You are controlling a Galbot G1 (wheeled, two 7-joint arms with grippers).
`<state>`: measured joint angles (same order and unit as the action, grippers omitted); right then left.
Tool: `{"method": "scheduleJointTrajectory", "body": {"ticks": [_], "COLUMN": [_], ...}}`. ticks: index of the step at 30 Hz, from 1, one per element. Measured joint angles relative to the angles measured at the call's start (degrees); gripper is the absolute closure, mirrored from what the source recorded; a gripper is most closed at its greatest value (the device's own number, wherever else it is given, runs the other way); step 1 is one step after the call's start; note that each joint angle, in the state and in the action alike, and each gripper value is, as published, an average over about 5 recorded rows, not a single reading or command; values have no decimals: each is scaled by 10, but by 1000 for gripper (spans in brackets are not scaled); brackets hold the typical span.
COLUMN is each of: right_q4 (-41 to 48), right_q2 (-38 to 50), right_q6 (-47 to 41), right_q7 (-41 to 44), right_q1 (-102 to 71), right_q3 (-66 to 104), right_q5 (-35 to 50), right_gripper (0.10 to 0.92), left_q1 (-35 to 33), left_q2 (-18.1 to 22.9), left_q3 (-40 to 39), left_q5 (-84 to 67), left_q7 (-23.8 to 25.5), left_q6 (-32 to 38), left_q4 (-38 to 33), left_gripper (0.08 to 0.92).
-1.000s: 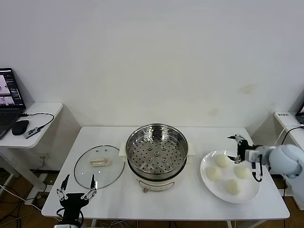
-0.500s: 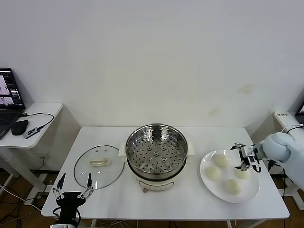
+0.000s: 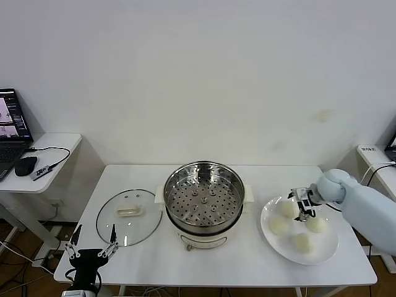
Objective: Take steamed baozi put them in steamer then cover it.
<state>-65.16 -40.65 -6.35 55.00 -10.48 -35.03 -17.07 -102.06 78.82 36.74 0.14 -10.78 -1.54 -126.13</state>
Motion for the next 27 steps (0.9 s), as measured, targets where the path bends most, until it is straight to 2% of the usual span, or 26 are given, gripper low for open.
{"method": "scheduleJointTrajectory", "body": {"ticks": [7,13,21,27], "right_q4": [24,33,27,4], "right_q2": [-18,-27,-20,0], "right_q6": [-4,-7,-7,-11], "right_q7": [-3,-2,8,16], "right_q1": [6,8,16,28], "right_q3": [-3,-2,-10,-19], "right_q5": [-11,-16,-12,4], "right_gripper": [244,313,456,487], "left_q1": [3,2,-2,-3], "left_q2": [0,0,1,1], "left_q3": [-1,0,-1,-2], "left_q5": [0,-1,-1,-1], "left_q7": [1,0,0,-1], "left_q6": [0,0,0,0], "left_q4": [2,2,-1,-3], "left_gripper": [177,177,177,177]}}
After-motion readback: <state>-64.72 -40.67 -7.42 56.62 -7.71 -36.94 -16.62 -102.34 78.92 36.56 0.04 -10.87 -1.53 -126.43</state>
